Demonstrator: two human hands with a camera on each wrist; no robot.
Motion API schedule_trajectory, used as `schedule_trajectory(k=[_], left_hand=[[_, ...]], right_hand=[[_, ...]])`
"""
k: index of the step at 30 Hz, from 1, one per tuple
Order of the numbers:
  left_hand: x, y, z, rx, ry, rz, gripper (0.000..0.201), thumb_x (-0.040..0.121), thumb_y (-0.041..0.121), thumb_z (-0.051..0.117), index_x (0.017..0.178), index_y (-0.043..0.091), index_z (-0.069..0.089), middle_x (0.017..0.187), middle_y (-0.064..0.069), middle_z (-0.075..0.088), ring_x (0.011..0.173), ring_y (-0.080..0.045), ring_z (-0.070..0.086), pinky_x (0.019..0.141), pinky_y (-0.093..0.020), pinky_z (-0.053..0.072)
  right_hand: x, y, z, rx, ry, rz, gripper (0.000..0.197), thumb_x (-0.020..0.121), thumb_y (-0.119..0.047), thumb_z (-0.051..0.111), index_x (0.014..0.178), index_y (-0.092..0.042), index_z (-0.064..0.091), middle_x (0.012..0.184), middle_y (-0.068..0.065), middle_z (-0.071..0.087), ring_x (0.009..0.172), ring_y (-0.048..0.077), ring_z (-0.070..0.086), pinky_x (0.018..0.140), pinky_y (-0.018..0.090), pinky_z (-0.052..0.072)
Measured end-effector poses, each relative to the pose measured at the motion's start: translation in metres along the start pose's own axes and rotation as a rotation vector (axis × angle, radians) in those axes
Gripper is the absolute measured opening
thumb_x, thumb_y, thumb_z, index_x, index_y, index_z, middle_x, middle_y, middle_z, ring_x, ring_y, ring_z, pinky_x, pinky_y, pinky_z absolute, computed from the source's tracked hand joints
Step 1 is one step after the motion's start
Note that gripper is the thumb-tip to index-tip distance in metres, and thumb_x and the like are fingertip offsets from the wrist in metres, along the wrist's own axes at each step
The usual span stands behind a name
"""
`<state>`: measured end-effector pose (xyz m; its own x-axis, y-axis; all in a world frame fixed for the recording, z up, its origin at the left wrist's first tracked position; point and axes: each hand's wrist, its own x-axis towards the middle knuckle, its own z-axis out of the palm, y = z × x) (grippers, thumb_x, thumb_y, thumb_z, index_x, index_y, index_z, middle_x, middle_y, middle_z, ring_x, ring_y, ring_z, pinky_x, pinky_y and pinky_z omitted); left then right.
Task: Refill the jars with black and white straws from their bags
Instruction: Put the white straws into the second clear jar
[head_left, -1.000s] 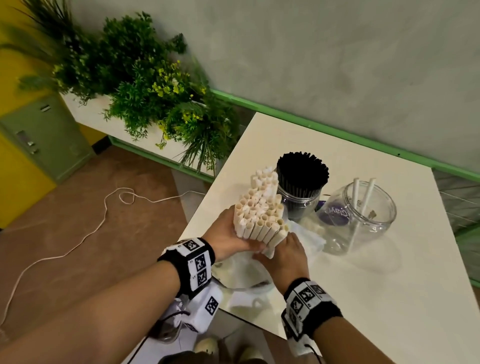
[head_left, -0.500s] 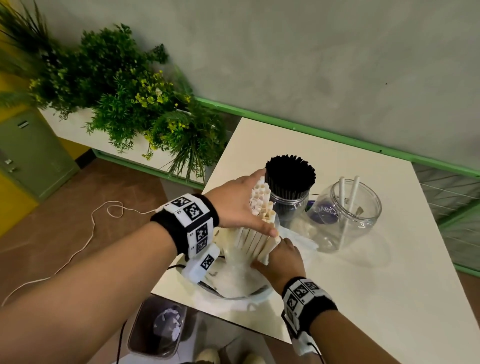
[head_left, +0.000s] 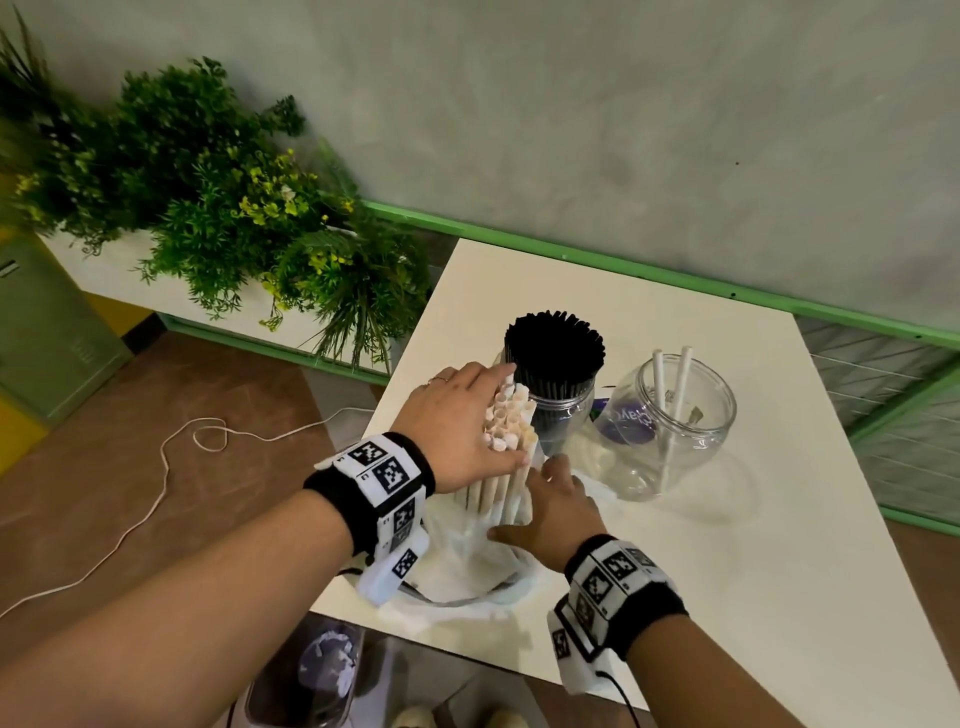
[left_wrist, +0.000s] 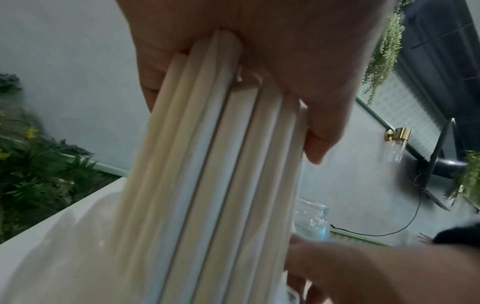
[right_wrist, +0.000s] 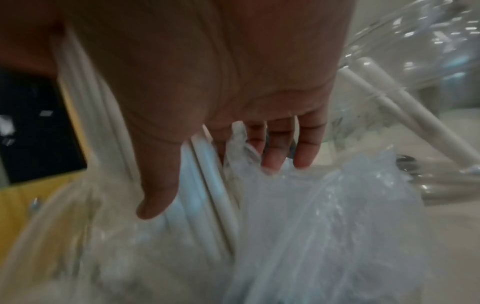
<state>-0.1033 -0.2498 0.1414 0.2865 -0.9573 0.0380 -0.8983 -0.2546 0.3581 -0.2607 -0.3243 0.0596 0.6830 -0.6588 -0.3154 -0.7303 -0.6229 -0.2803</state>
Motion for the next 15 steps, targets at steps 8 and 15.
schedule_trajectory(k=[8, 15], left_hand=[[-0.001, -0.007, 0.001, -0.041, 0.041, 0.041, 0.067, 0.073, 0.060, 0.063, 0.130, 0.040, 0.036, 0.118, 0.009, 0.052, 0.107, -0.017, 0.047, 0.090, -0.030, 0.039], [-0.005, -0.008, 0.000, -0.077, 0.034, 0.105, 0.068, 0.062, 0.074, 0.054, 0.119, 0.040, 0.039, 0.122, 0.016, 0.049, 0.107, -0.011, 0.047, 0.091, -0.033, 0.039]], right_hand=[[0.002, 0.009, -0.032, 0.707, 0.291, -0.261, 0.086, 0.061, -0.031, 0.089, 0.129, -0.015, 0.039, 0.118, -0.008, 0.047, 0.106, -0.001, 0.049, 0.095, 0.023, 0.044], [0.016, -0.014, -0.026, 1.060, 0.075, -0.365, 0.097, 0.060, -0.003, 0.084, 0.140, -0.017, 0.031, 0.132, 0.008, 0.053, 0.120, 0.017, 0.056, 0.102, 0.041, 0.046]])
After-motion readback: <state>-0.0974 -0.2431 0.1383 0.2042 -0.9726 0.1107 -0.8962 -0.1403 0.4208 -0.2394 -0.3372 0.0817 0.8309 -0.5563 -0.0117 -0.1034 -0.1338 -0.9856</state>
